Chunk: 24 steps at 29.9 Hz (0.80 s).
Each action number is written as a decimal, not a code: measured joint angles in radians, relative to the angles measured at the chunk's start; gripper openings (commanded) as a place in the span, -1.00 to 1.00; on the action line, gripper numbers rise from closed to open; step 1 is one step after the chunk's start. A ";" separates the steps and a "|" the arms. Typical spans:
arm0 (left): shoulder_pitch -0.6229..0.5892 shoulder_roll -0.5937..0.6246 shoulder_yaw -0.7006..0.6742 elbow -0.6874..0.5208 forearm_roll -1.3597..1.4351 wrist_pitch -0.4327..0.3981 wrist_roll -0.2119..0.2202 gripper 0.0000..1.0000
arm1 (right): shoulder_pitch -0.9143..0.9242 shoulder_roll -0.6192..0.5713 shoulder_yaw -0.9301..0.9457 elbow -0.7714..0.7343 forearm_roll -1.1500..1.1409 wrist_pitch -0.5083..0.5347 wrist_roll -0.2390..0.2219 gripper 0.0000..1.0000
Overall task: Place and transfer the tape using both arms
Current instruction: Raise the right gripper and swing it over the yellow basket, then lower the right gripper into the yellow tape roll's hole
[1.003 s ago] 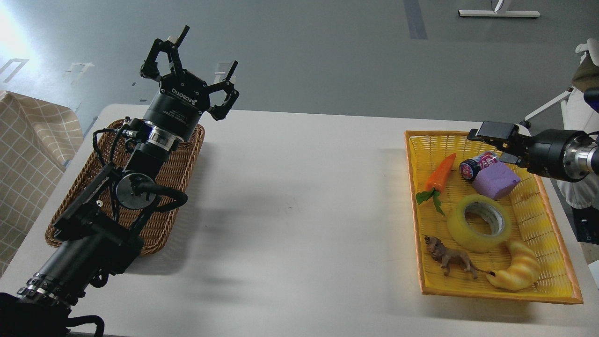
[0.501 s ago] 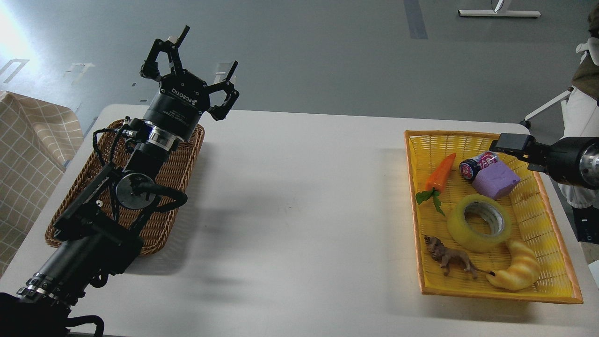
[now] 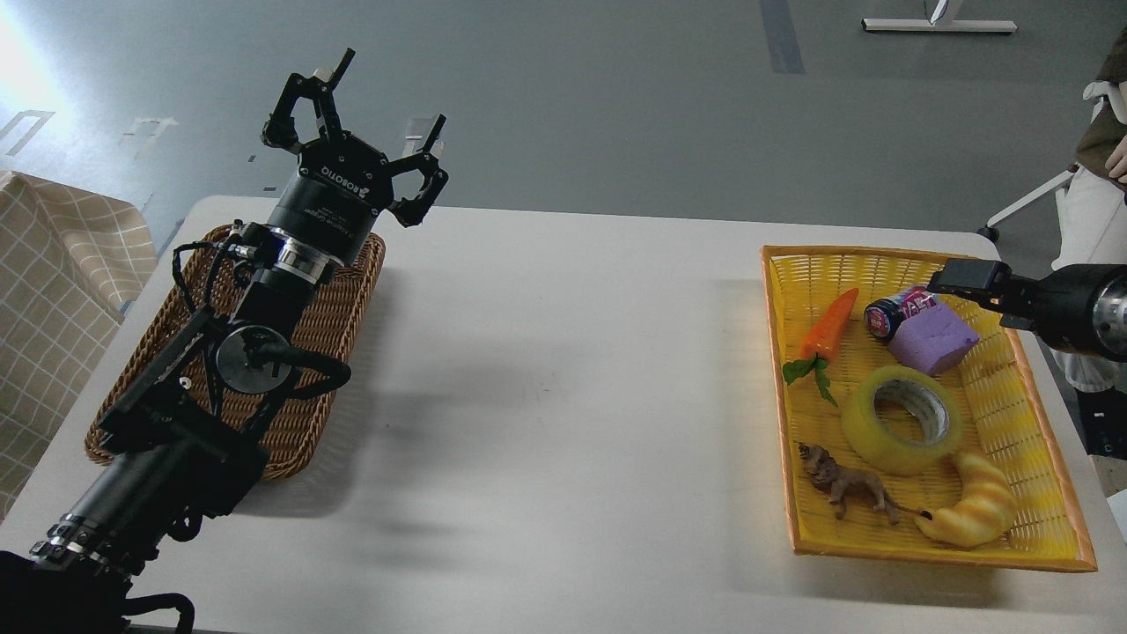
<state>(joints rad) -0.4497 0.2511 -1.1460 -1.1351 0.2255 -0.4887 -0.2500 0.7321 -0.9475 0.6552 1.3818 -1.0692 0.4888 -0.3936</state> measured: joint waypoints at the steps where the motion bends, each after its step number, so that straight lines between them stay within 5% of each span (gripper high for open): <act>1: 0.000 0.000 0.000 0.000 0.000 0.000 0.000 0.95 | 0.000 0.000 0.001 -0.003 -0.003 0.000 0.006 0.96; 15: 0.000 0.002 0.000 0.002 0.001 0.000 0.000 0.95 | 0.007 -0.046 0.006 -0.005 -0.049 0.000 0.147 0.96; 24: 0.000 0.002 0.000 0.006 0.002 0.000 0.000 0.95 | -0.009 -0.042 -0.004 0.001 -0.191 0.000 0.174 0.96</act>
<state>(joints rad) -0.4495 0.2536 -1.1459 -1.1295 0.2271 -0.4887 -0.2500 0.7232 -0.9894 0.6507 1.3825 -1.2597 0.4888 -0.2200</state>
